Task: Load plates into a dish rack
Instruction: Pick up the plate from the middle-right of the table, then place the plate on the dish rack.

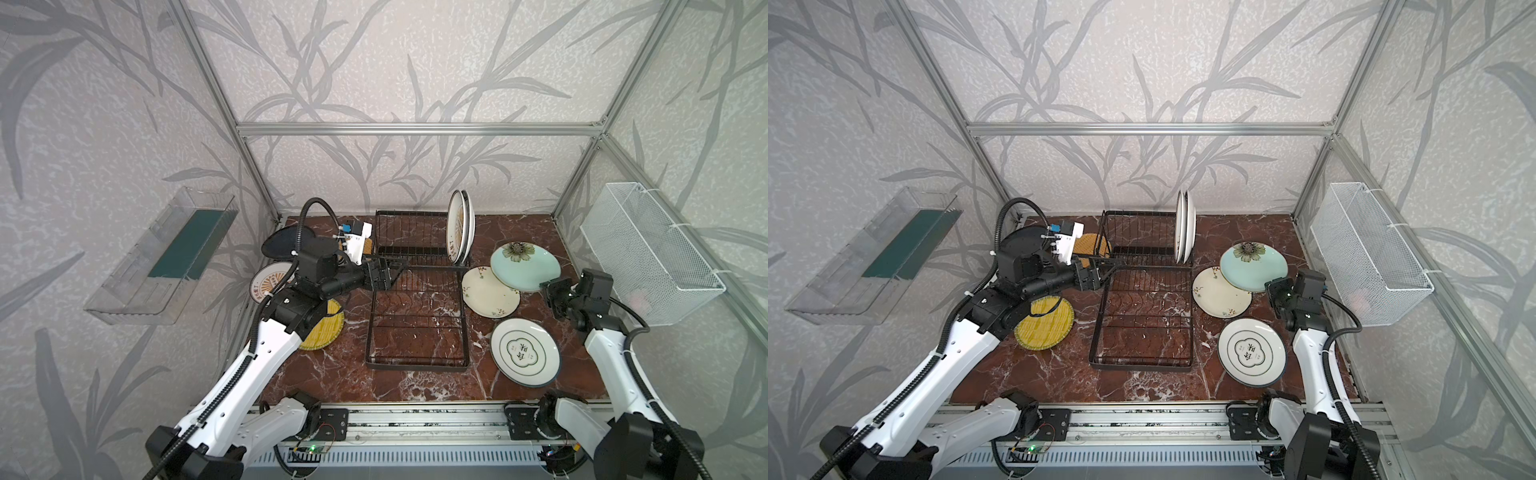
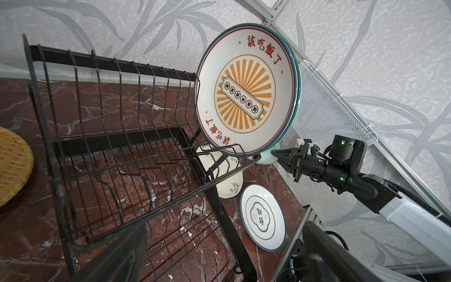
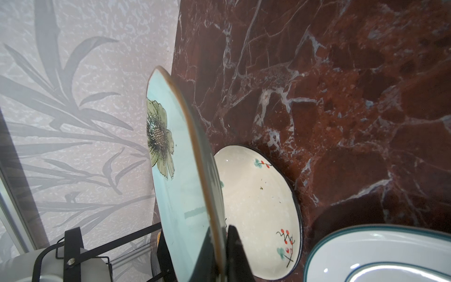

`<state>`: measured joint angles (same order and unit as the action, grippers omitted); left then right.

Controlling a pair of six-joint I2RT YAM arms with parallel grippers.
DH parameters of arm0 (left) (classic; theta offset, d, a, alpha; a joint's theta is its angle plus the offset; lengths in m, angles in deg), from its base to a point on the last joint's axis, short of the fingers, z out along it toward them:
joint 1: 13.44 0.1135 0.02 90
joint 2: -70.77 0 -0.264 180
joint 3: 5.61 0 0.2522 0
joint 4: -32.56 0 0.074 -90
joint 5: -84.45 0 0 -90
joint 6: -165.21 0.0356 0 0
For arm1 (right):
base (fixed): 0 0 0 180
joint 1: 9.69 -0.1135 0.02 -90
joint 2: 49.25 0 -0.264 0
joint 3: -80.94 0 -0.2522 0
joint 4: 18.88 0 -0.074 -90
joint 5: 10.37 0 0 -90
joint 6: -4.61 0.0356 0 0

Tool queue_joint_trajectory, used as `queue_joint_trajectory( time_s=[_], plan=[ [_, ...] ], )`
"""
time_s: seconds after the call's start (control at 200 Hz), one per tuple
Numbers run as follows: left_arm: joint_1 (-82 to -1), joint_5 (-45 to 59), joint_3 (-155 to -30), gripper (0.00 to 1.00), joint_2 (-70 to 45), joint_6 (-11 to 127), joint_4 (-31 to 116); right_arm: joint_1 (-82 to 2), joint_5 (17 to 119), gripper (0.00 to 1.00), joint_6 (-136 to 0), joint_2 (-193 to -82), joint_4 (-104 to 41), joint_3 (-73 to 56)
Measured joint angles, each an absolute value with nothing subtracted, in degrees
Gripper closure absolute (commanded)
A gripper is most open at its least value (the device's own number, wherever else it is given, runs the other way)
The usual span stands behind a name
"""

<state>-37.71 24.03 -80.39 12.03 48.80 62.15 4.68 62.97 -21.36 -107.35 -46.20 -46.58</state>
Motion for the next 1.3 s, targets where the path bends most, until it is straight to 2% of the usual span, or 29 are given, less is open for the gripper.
queue_joint_trajectory(
  time_s=[0.48, 0.84, 1.045, 1.3],
  plan=[
    [-38.6, 23.7, -80.5, 0.02, 12.2, 50.3, 62.2, 3.0, 63.9, 1.00, -22.2, -104.1, -57.1, -34.8],
    [-41.3, 22.2, -84.3, 0.02, 9.6, 51.8, 61.4, -1.7, 68.0, 1.00, -22.3, -107.8, -65.5, -14.6],
    [-41.7, 19.8, -87.0, 0.01, 8.9, 56.0, 61.3, -8.6, 70.7, 1.00, -22.0, -116.0, -68.3, 0.5],
    [-43.2, 12.4, -90.9, 0.01, 7.2, 68.5, 60.4, -21.0, 74.5, 1.00, -22.5, -126.8, -74.2, 19.8]
  ],
)
